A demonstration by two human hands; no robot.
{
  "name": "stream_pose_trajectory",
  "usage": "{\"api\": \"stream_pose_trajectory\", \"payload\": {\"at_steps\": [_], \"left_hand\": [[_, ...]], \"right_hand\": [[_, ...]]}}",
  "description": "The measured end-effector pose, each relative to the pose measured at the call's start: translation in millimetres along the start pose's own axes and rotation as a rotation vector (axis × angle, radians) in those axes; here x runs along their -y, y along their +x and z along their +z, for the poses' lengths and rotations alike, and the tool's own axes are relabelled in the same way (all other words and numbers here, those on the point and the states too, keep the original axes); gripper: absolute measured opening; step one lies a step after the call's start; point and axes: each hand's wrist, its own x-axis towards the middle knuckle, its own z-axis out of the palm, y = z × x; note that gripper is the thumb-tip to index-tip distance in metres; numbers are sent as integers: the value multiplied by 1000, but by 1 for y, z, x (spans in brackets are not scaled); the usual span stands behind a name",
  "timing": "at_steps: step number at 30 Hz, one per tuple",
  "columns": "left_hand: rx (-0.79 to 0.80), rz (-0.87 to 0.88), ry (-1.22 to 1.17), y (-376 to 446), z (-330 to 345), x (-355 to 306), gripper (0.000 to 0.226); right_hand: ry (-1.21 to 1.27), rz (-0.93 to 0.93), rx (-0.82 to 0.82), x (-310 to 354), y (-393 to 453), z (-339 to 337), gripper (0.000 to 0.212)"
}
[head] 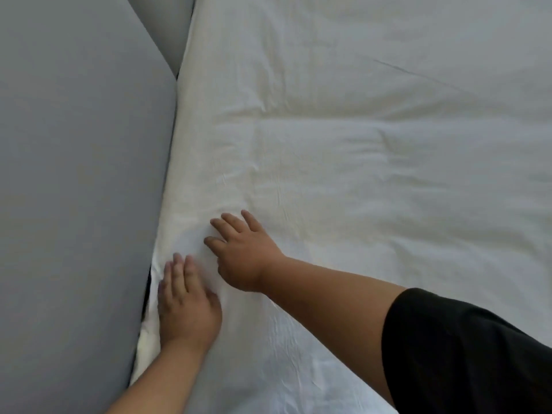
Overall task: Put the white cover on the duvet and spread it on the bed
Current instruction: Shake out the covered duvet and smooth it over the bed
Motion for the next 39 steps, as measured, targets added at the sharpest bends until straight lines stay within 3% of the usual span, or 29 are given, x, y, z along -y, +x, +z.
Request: {"api": "stream_pose_trajectory", "payload": {"at_steps": [3,8,13,16,18,20,21,23,24,26,29,33,34,36,38,39], "left_hand": [[40,473,106,-41,16,-27,64],[335,742,242,-121,55,-81,55],[558,1204,380,-186,81,-160,38],[668,1431,495,-222,92,-198,48],[657,1494,592,-244,95,-221,53],[652,1489,667,-265,100,-238,57],[655,1473,704,-275,104,-244,59],[676,1426,766,-294,108,-251,62],[693,1400,793,-302,109,-256,64],[694,1398,816,-314,112,-271,59],[626,1456,782,-318,128,-317,51],[437,1549,749,-320,177,-406,63],[423,1562,719,-326,187,-429,65],[446,1538,682,-341,203,-469,68],[467,1537,697,-352,214,-493,71],[471,1569,709,-357,218,-501,70]], "right_hand": [[124,274,-12,-48,-94,32,56],[297,1047,-113,-113,-324,110,72],[648,1799,-164,-83,-516,187,54],[1049,2038,-195,-55,-555,218,53],[1023,2023,-427,-43,-554,231,52],[849,1770,-700,-32,-538,227,52],[775,1568,-723,-26,-526,221,55],[705,1180,-617,-25,-511,211,56],[722,1080,-565,-30,-510,210,56],[760,1174,-623,-59,-530,221,56],[894,1529,-745,-107,-583,265,57],[1433,1968,-677,-136,-651,313,63],[1420,2029,-663,-140,-662,316,64],[1093,2045,-826,-146,-674,304,59],[772,1800,-1067,-163,-675,271,56],[656,1607,-1100,-175,-670,253,56]]}}
